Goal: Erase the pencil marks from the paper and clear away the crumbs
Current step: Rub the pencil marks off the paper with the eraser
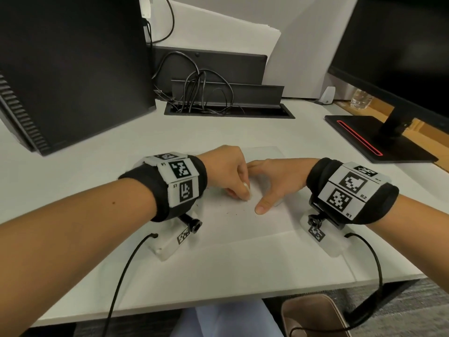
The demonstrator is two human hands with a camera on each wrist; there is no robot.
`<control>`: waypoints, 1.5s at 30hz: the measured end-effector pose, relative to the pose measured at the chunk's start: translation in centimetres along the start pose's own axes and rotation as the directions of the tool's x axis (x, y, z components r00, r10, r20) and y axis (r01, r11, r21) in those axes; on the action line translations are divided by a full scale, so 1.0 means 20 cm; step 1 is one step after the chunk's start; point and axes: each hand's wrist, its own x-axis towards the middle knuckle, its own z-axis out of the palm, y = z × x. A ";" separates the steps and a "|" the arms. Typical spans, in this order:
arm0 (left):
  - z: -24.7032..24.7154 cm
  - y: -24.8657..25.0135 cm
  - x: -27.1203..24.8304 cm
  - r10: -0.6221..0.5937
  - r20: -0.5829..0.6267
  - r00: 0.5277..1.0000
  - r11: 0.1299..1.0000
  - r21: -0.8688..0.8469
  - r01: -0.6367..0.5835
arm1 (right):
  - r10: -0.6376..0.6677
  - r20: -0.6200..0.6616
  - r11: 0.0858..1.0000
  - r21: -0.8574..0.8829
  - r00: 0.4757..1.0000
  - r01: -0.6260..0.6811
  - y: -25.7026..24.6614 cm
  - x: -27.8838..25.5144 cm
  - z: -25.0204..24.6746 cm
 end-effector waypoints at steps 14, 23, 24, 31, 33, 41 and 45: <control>-0.01 -0.01 -0.04 -0.023 0.049 0.999 0.999 -0.023 0.025 | 0.067 0.017 0.995 -0.077 0.998 -0.066 0.04 0.04 0.01; -0.01 0.01 -0.05 -0.024 0.033 0.999 0.999 -0.023 0.025 | 0.068 0.011 0.993 -0.096 0.998 -0.067 0.04 0.04 0.01; -0.01 0.01 -0.05 -0.033 -0.018 0.999 0.999 -0.014 0.032 | 0.068 0.011 0.993 -0.101 0.998 -0.066 0.03 0.04 0.01; -0.02 0.01 -0.07 -0.060 0.120 0.991 0.997 -0.050 0.066 | 0.080 0.008 0.991 -0.107 0.997 -0.079 0.02 0.03 0.01; -0.05 -0.03 -0.05 -0.097 -0.024 0.995 0.995 -0.036 0.097 | 0.092 0.009 0.989 -0.116 0.996 -0.091 0.03 0.02 0.00; -0.03 -0.04 0.01 -0.139 -0.103 0.985 0.990 -0.026 0.137 | 0.101 0.062 0.990 -0.108 0.993 -0.094 0.07 0.00 -0.02; 0.02 0.04 0.00 -0.072 0.017 0.997 0.996 -0.046 0.073 | 0.036 0.075 0.999 -0.006 0.997 -0.035 0.07 0.01 -0.01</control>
